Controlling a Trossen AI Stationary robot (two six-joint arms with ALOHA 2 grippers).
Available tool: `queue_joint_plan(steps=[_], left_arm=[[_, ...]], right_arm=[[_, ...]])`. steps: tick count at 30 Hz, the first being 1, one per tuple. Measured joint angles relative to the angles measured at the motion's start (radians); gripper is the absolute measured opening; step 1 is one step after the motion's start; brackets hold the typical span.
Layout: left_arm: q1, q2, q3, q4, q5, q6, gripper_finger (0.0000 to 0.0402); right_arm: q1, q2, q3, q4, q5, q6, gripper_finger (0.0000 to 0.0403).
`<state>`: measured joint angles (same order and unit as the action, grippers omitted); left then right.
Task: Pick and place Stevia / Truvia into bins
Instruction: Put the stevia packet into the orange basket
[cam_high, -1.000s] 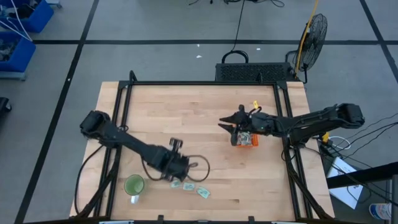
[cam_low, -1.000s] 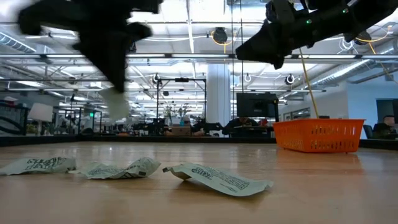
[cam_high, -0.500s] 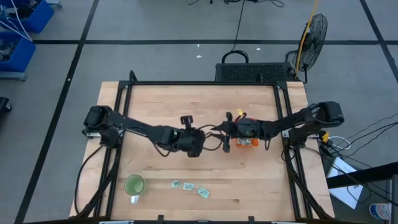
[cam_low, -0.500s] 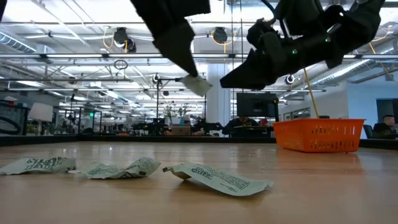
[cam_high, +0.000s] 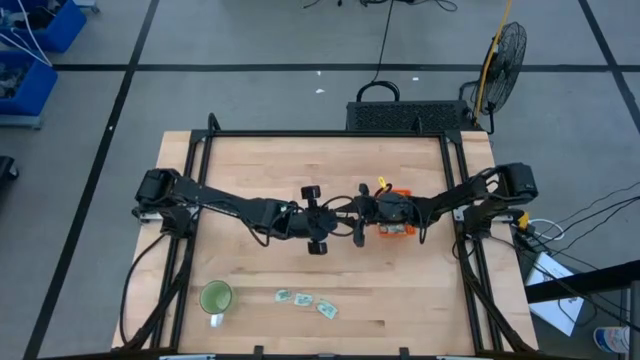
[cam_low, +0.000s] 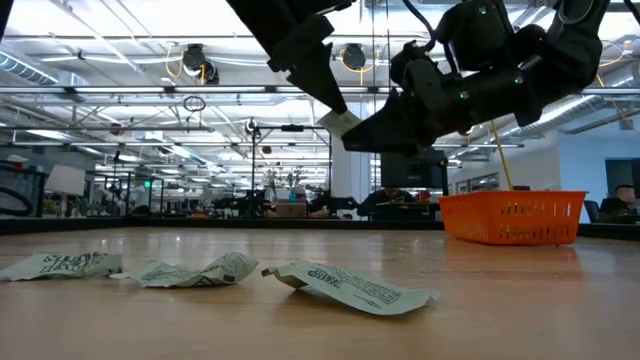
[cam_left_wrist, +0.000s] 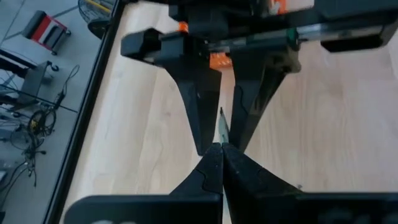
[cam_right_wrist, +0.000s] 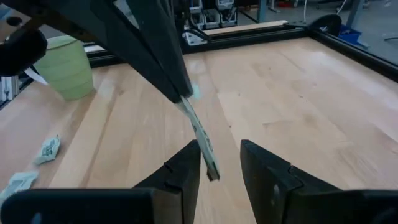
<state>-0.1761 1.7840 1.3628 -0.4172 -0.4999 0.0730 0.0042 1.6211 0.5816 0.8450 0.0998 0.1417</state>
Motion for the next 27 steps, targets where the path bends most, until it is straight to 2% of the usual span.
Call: queue_joint_plan(steps=[7, 10, 14, 18, 21, 27], left_arm=[[-0.001, 0.0, 0.0, -0.005, 0.003, -0.003, 0.0004], [0.0, 0.0, 0.0, 0.002, 0.003, -0.003, 0.001], [0.0, 0.0, 0.0, 0.003, 0.003, -0.003, 0.0008], [0.0, 0.001, 0.0, 0.003, 0.003, 0.004, 0.0004], [0.0, 0.001, 0.0, 0.0, 0.003, 0.005, 0.0025], [0.0, 0.001, 0.0, -0.006, 0.003, 0.004, 0.0102]], right_arm=[[0.018, -0.004, 0.0, 0.028, -0.001, -0.028, 0.0105], [0.017, -0.004, 0.0, 0.034, -0.038, -0.042, 0.008], [0.018, -0.004, 0.0, 0.035, -0.087, -0.082, 0.0018], [0.017, -0.004, 0.0, 0.028, -0.086, -0.083, 0.0013], [0.017, -0.004, 0.0, 0.027, -0.077, -0.083, 0.0013], [0.017, -0.005, 0.0, 0.015, -0.04, -0.084, 0.0005]])
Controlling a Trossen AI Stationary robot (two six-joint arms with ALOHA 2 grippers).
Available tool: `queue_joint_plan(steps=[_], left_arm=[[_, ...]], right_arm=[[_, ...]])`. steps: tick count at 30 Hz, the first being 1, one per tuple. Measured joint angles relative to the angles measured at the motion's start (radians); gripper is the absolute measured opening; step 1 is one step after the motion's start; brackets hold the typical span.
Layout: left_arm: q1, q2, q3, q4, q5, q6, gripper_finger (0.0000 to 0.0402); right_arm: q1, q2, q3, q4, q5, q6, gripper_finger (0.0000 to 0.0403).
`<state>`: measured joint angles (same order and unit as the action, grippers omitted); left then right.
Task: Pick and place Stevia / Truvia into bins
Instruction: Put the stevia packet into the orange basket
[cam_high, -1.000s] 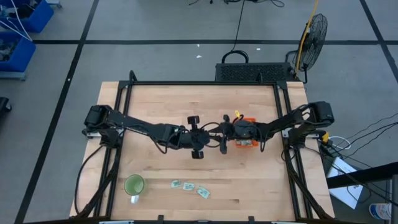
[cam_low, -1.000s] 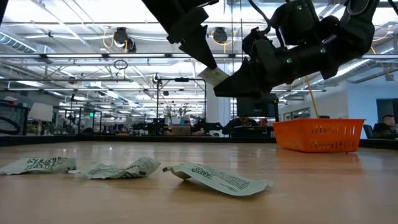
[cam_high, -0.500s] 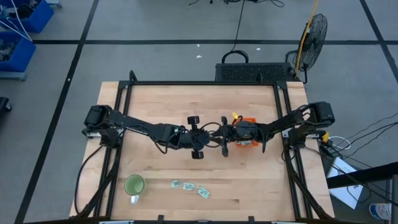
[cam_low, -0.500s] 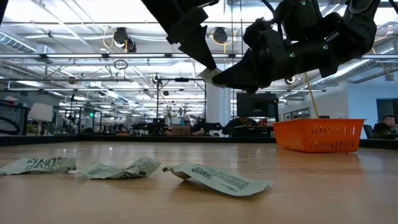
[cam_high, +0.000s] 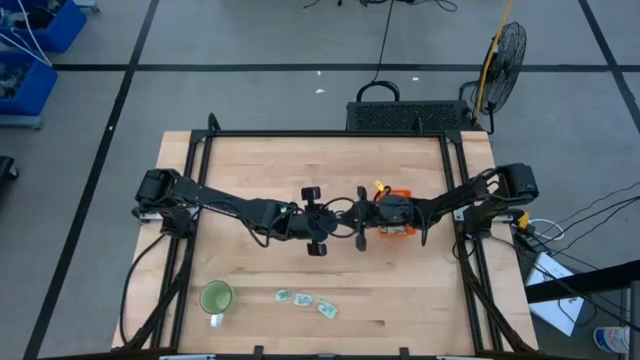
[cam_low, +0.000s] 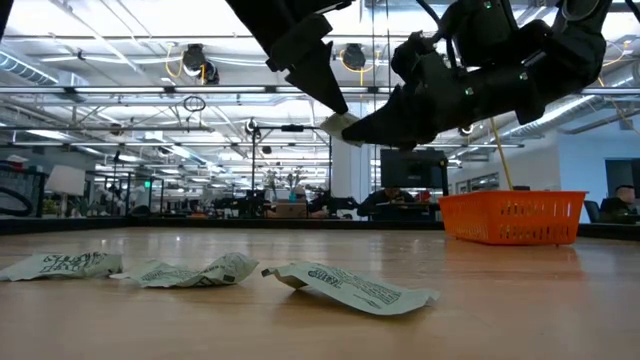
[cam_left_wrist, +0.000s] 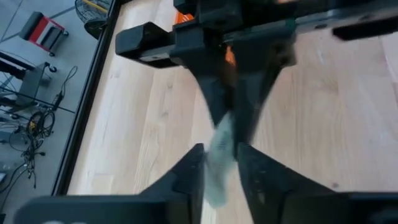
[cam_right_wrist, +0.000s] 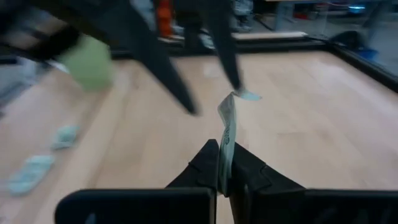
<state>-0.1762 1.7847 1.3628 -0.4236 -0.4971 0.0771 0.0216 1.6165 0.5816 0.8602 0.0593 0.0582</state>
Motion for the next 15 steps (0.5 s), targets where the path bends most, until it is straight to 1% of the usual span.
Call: queue_joint_plan(steps=[3, 6, 8, 11, 13, 15], left_arm=[[0.0, 0.0, 0.0, 0.0, 0.0, -0.001, 0.0131], [0.0, 0.0, 0.0, -0.004, 0.0, -0.015, 0.0147], [0.0, 0.0, 0.0, -0.02, 0.0, -0.035, 0.015], [0.0, 0.0, 0.0, -0.055, 0.0, -0.055, 0.0151], [0.0, 0.0, 0.0, -0.074, 0.0, -0.057, 0.0152], [0.0, 0.0, 0.0, -0.089, 0.0, -0.06, 0.0152]], right_arm=[[0.0, -0.012, 0.001, -0.088, 0.133, -0.04, 0.001], [0.0, -0.07, 0.001, -0.273, 0.28, -0.063, 0.0016], [0.004, -0.144, 0.0, -0.438, 0.348, -0.07, 0.0016], [0.023, -0.289, 0.001, -0.639, 0.414, -0.037, 0.0012], [0.04, -0.396, 0.001, -0.766, 0.439, 0.005, 0.001], [0.058, -0.5, 0.001, -0.882, 0.441, 0.059, 0.0009]])
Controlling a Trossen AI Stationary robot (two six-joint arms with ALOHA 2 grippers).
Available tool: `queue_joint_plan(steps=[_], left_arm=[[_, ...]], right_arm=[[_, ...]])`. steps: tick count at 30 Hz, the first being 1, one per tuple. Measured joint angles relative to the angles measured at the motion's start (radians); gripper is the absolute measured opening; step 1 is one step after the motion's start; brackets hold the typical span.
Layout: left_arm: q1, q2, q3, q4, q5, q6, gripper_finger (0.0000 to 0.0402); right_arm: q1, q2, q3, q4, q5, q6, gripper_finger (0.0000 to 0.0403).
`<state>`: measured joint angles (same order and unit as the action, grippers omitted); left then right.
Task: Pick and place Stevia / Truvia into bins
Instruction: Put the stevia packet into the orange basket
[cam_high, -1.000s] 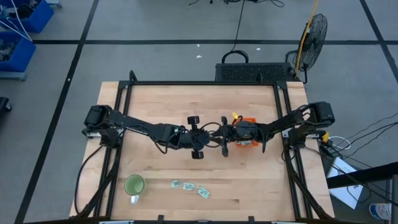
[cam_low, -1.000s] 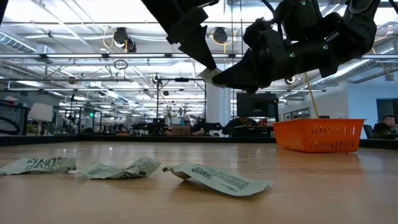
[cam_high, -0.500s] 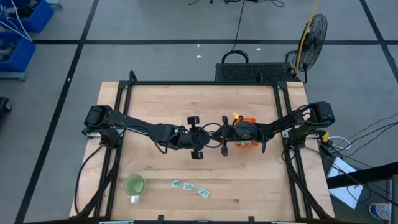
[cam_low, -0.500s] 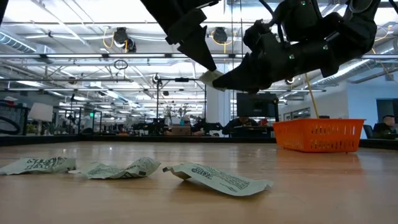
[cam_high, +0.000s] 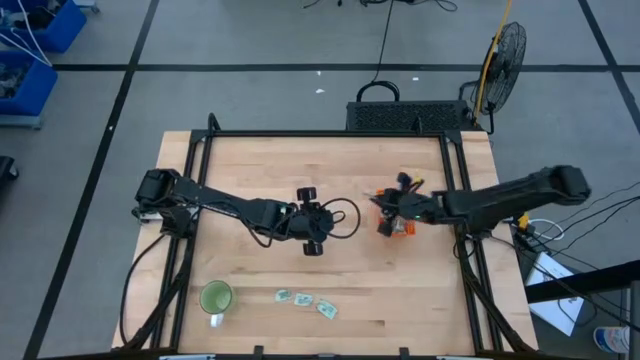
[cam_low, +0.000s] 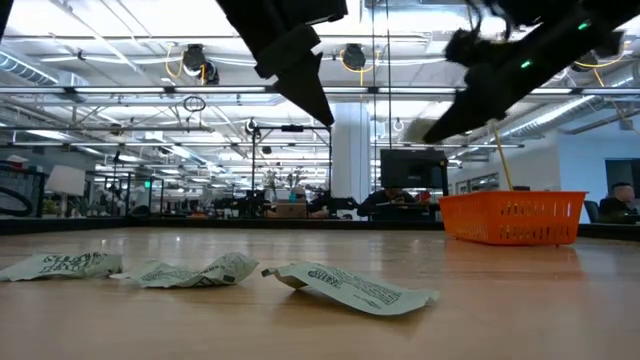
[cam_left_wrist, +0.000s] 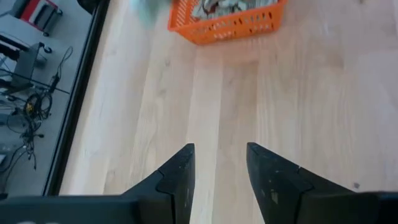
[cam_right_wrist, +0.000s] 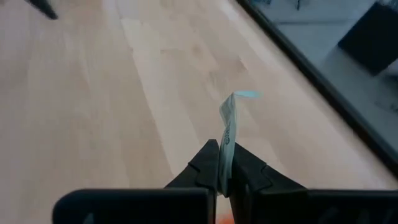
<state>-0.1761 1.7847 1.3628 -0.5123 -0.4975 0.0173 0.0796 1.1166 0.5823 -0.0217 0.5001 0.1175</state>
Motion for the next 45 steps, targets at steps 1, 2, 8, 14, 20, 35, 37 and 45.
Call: queue_joint_plan(steps=[1, 2, 8, 14, 20, 35, 37, 45], left_arm=[[0.0, 0.0, 0.0, -0.007, 0.0, 0.0, 0.0152], [0.0, 0.0, 0.0, -0.015, 0.0, 0.0, 0.0152], [0.0, 0.0, 0.0, -0.074, 0.003, -0.032, 0.0152], [-0.003, 0.0, 0.0, -0.125, 0.118, -0.126, 0.0152], [-0.028, 0.0, 0.0, -0.181, 0.316, -0.142, 0.0152], [-0.312, 0.029, 0.0, -0.268, 0.512, -0.358, 0.0152], [-0.35, 0.056, 0.0, -0.259, 0.469, -0.395, 0.0152], [-0.389, 0.187, -0.001, -0.239, 0.384, -0.346, 0.0152]], right_arm=[[0.01, -0.05, 0.0, -0.068, 0.0, 0.035, 0.0009], [0.019, -0.093, 0.0, -0.136, 0.0, 0.075, 0.001], [0.048, -0.21, -0.029, -0.474, 0.002, 0.354, 0.0013], [0.02, -0.19, -0.092, -0.466, 0.001, 0.343, 0.0016], [-0.001, -0.161, -0.092, -0.405, -0.033, 0.332, 0.0045], [0.007, -0.148, -0.092, -0.193, -0.033, 0.221, 0.0086], [0.007, -0.148, -0.092, -0.147, -0.034, 0.205, 0.0086], [0.007, -0.148, -0.092, 0.093, -0.147, 0.113, 0.0086]])
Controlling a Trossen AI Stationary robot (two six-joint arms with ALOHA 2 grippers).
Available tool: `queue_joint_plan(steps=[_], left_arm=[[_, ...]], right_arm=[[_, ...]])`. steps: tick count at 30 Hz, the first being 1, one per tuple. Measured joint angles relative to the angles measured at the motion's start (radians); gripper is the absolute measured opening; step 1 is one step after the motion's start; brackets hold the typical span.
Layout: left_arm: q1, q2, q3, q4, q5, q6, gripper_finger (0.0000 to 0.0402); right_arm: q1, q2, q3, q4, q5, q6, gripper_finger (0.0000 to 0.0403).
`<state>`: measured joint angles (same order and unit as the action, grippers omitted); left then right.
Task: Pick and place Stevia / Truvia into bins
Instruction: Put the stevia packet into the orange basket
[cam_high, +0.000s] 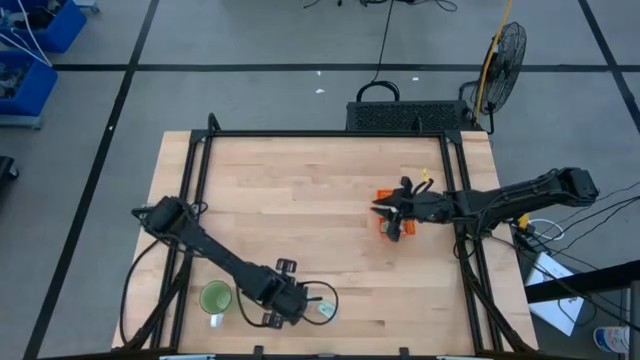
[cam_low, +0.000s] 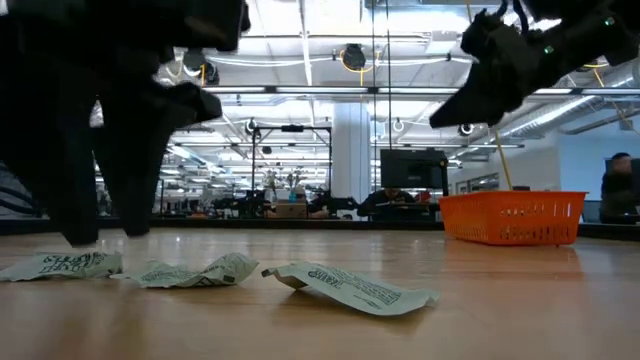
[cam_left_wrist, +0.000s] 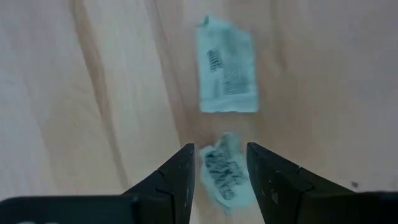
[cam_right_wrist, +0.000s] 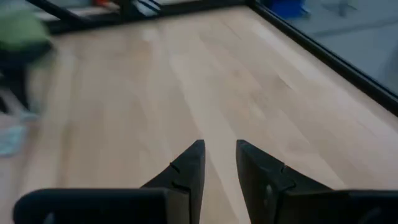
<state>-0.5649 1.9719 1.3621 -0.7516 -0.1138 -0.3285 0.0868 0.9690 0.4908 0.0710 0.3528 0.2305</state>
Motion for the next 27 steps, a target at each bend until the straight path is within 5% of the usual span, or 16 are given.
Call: queue_joint_plan(steps=[8, 18, 27], left_arm=[[0.035, 0.019, 0.0, -0.021, 0.028, 0.035, 0.0144], [0.075, 0.019, 0.0, -0.026, 0.107, 0.049, 0.0009], [0.097, -0.019, 0.0, -0.051, 0.001, 0.116, 0.0005]], right_arm=[[0.0, 0.0, 0.0, 0.068, -0.054, -0.104, 0.0086], [0.0, 0.0, 0.0, 0.072, -0.054, -0.116, 0.0086], [0.0, 0.0, 0.0, 0.102, -0.053, -0.116, 0.0086]])
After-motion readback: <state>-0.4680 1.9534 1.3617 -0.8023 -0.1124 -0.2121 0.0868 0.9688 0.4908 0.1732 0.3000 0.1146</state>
